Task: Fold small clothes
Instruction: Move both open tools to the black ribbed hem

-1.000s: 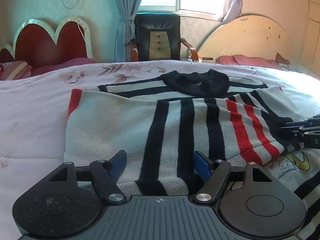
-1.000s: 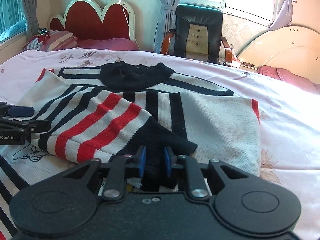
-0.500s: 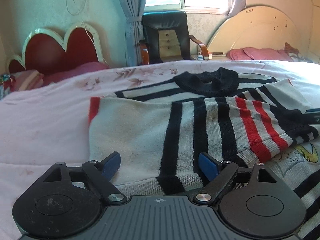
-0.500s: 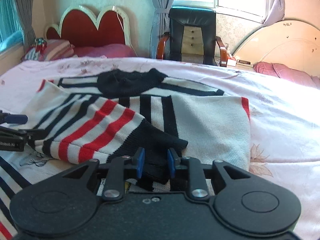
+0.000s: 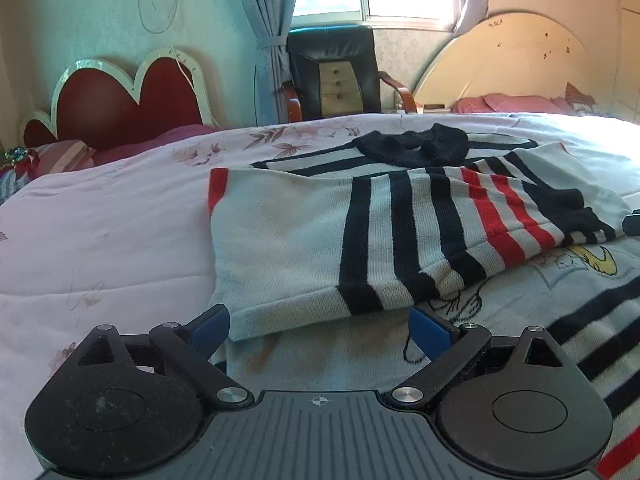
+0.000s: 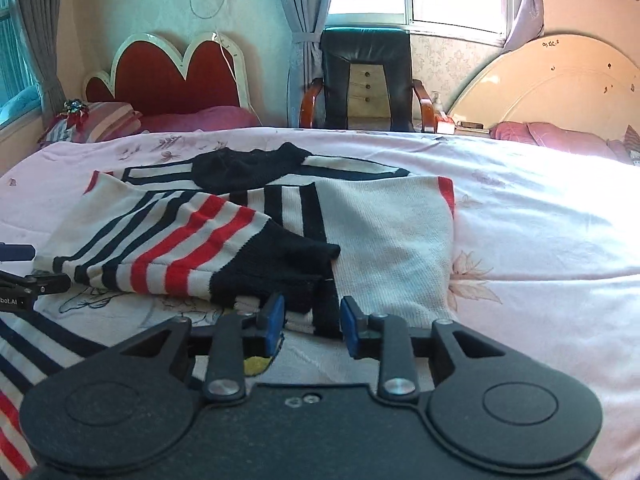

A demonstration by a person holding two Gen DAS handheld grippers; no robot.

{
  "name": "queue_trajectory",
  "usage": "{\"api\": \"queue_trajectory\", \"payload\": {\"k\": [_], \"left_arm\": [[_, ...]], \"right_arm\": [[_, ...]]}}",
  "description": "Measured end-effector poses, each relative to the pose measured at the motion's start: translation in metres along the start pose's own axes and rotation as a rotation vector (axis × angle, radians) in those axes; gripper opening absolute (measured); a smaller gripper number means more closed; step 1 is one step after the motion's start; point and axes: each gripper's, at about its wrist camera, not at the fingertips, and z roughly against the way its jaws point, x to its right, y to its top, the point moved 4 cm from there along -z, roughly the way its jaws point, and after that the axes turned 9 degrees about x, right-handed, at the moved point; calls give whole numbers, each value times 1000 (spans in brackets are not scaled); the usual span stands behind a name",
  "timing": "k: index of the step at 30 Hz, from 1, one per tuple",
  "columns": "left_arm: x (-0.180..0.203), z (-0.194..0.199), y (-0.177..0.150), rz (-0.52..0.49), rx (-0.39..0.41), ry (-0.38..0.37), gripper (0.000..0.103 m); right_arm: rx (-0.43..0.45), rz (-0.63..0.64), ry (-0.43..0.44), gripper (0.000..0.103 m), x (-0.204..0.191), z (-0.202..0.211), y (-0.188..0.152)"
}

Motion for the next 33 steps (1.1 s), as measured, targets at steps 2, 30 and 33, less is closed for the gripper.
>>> {"api": "queue_trajectory", "payload": {"k": [2, 30, 33], "left_arm": [[-5, 8, -10, 10, -13, 7, 95], [-37, 182, -135, 333, -152, -230, 66], [-35, 192, -142, 366, -152, -252, 66]], "right_arm": [[-6, 2, -5, 30, 2, 11, -6], [-119, -489, -16, 44, 46, 212, -140], [-114, -525, -9, 44, 45, 217, -145]]}}
